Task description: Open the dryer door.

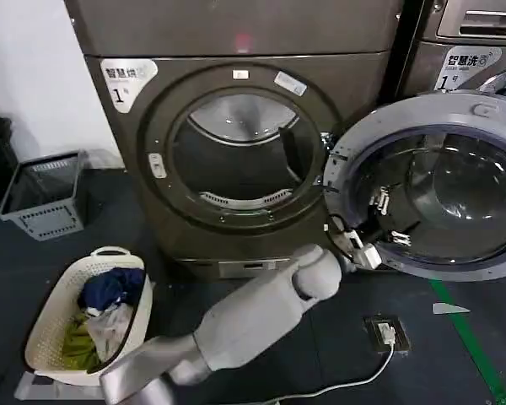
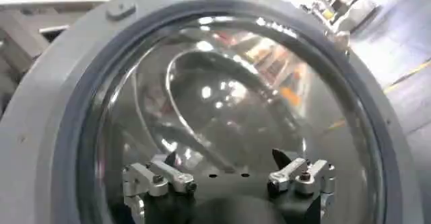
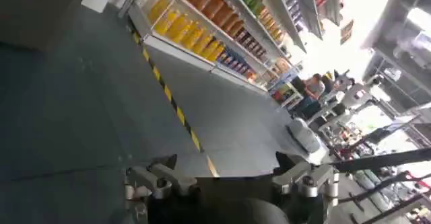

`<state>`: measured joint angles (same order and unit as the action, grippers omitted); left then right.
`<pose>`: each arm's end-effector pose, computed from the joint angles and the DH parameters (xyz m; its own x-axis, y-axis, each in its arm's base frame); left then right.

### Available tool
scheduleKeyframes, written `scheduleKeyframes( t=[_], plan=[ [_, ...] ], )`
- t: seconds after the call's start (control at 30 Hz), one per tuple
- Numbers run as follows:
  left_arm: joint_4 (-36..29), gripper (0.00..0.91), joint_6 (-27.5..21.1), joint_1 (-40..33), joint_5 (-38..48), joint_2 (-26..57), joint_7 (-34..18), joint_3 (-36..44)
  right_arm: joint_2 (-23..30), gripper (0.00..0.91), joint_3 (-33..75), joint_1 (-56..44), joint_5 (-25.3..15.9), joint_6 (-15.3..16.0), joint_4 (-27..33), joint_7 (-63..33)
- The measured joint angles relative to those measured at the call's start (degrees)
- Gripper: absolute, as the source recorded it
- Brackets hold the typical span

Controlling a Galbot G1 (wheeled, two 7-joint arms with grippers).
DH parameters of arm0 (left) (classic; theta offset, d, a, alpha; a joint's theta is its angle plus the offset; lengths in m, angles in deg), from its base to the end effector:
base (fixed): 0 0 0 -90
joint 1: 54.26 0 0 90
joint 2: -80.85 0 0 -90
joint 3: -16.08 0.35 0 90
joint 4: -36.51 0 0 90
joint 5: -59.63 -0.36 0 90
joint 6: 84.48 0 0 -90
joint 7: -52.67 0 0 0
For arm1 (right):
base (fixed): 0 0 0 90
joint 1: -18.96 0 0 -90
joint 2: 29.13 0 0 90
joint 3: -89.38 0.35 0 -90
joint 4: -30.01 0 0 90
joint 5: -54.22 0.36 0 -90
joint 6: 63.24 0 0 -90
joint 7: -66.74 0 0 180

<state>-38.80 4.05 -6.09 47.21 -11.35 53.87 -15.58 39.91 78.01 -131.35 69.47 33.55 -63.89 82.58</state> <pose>0.4227 -0.3131 -0.1982 -0.5326 0.8346 -0.1409 0.5253 0.4564 0.7182 -0.1196 -0.4453 -0.1497 -0.5309 0.8112 0.2451 0.4887 0.5294 -0.6935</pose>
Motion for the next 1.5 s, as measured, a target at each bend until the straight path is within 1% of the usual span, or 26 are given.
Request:
scheduleKeyframes(
  t=[0.33,0.43,0.57,0.8,1.0,1.2,1.3,1.5],
  plan=[
    [-4.02,0.907,-1.15,0.98,2.69,0.01,0.42,1.57,-0.24,0.907,-0.25,0.38,0.05,0.31,-0.3,0.15],
    [-6.55,0.907,-1.86,1.52,4.19,0.01,0.91,2.46,-0.25,0.907,-0.51,0.56,0.06,0.44,-0.55,0.15],
    [-11.65,0.907,-3.77,2.56,6.85,0.57,1.01,3.21,-0.24,0.907,-0.91,0.71,0.07,0.78,-0.77,0.09],
    [-21.33,0.907,-5.6,3.86,9.85,9.95,1.02,3.68,0.02,0.907,-0.99,0.93,0.05,0.91,-1.5,-0.1],
    [-29.76,0.907,-5.38,6.32,10.64,19.3,1.7,3.13,0.08,0.907,-1.23,1.63,0.04,0.96,-2.19,-0.13],
    [-37.56,0.907,-4.15,10.4,10.67,29.25,2.26,1.06,0.02,0.907,-2.02,2.24,-0.03,1.07,-2.71,-0.16],
    [-40.32,0.907,-3.82,12.53,11.18,33.91,2.4,-0.27,-0.06,0.907,-2.11,2.37,-0.03,1.05,-2.64,-0.16],
    [-45.63,0.907,-2.57,19.54,12.1,44.55,2.43,-6.32,0.04,0.907,-2.61,2.76,-0.04,1.07,-3.18,-0.16]
  ],
)
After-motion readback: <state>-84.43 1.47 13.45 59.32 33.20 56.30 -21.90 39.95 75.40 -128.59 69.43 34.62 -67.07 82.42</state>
